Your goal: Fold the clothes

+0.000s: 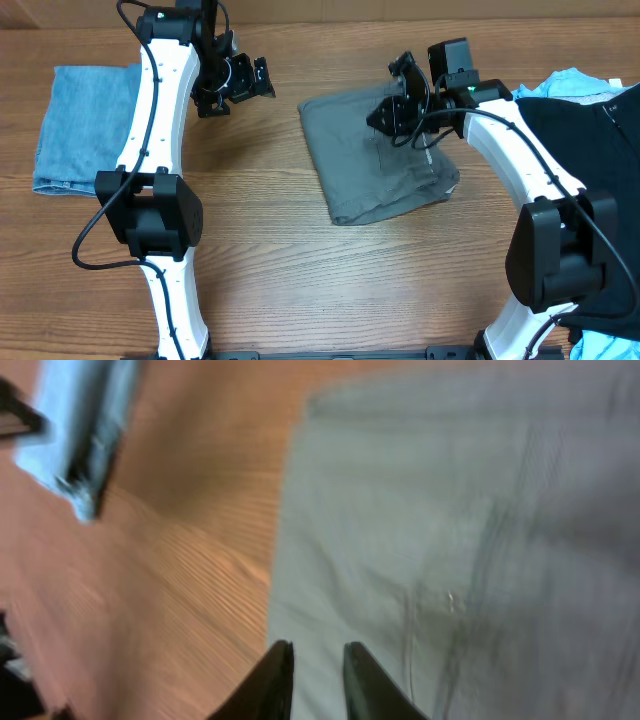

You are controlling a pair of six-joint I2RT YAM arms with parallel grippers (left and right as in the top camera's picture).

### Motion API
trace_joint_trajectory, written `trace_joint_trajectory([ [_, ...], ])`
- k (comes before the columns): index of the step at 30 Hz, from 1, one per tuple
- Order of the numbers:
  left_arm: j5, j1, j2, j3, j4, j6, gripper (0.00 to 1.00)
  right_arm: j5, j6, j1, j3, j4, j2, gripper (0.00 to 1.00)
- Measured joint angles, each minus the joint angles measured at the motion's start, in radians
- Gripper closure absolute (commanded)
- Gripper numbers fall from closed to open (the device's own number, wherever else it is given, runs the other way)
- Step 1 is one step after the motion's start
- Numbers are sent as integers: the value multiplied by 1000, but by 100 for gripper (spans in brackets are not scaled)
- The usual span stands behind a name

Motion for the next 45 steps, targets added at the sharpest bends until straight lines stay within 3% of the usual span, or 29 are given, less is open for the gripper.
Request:
trace_joint_trajectory([
  [4, 0, 0, 0, 0, 0, 0, 0, 74, 2, 0, -6, -217, 3, 88],
  [9, 0, 0, 0, 0, 0, 0, 0, 246, 60, 0, -16, -304, 6, 88],
  [20, 0, 0, 0, 0, 0, 0, 0, 385, 249, 0, -298, -45, 8, 88],
  [25, 0, 0, 0, 0, 0, 0, 0, 519, 264, 11, -301, -94, -1, 87],
  [29, 0, 0, 0, 0, 0, 0, 0, 626, 260, 2, -292, -32, -1, 87],
  [32, 0, 0, 0, 0, 0, 0, 0, 680, 214, -15, -285, 139, 4, 87],
  [34, 0, 0, 0, 0, 0, 0, 0, 703, 167, -21, -274, 283, 7, 78],
  [37, 0, 0, 0, 0, 0, 0, 0, 717, 124, -21, -265, 420, 8, 78],
  [41, 0, 0, 0, 0, 0, 0, 0, 671, 105, -20, -155, 327, 9, 79],
  [45, 0, 0, 0, 0, 0, 0, 0, 451, 101, 10, 51, 147, 1, 88],
])
